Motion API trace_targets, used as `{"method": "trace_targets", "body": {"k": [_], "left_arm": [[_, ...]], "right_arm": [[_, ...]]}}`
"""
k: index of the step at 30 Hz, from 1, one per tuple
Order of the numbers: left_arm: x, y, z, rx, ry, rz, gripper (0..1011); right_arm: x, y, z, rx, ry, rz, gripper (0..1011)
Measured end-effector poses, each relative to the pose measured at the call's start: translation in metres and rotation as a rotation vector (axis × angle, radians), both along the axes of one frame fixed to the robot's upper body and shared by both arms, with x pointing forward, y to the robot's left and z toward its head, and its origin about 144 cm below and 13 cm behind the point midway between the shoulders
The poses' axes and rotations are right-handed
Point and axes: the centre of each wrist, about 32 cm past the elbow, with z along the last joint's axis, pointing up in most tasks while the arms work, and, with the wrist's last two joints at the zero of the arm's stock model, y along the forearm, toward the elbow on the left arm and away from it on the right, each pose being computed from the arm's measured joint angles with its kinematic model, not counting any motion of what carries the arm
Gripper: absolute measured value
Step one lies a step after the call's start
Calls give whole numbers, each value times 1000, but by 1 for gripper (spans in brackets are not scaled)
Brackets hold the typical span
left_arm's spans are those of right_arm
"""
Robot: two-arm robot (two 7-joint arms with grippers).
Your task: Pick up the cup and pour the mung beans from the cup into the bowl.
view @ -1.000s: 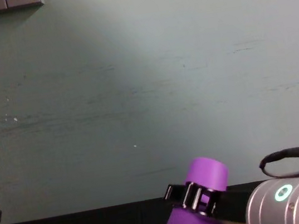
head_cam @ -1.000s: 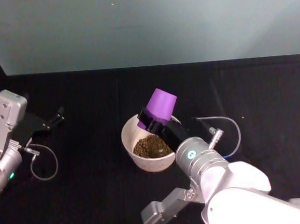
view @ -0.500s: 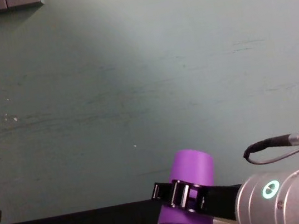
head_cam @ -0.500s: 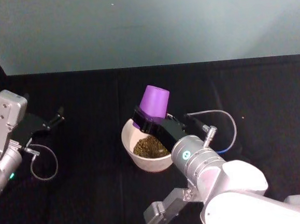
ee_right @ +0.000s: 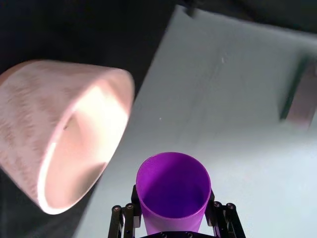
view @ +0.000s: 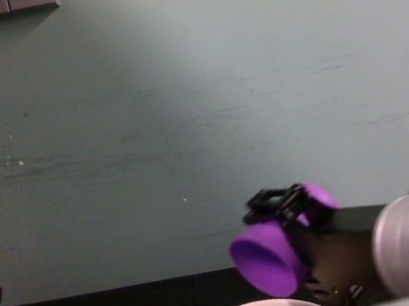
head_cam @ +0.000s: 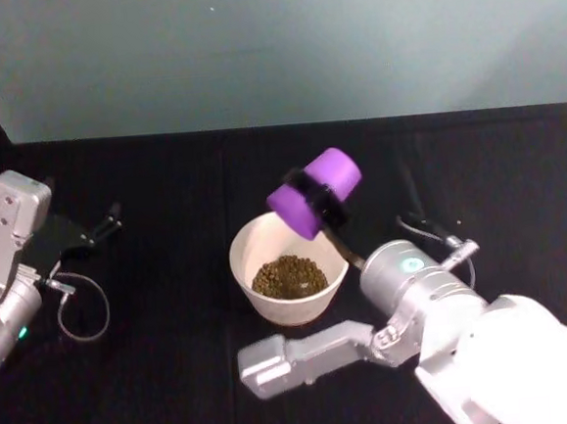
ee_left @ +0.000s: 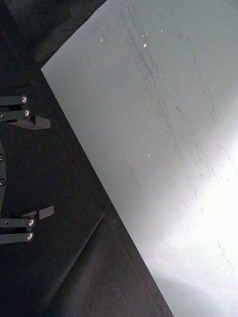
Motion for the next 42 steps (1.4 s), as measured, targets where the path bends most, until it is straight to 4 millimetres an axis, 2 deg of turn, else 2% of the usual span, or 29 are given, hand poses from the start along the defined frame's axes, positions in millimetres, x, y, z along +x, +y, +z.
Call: {"method": "trace_targets", "body": {"k": [6, 13, 26, 35, 42], "left_arm": [[0, 0, 0, 0, 0, 0, 1000], [0, 0, 0, 0, 0, 0, 1000], [0, 0, 0, 0, 0, 0, 1000], [0, 0, 0, 0, 0, 0, 1000], [0, 0, 0, 0, 0, 0, 1000]], "right_arm": [[3, -23, 4, 319, 90, -35, 718], [12, -47, 5, 608, 190, -47, 718], [30, -99, -10, 1192, 391, -79, 718], [38, -122, -21, 1481, 520, -115, 718], [42, -126, -29, 1561, 591, -145, 718]]}}
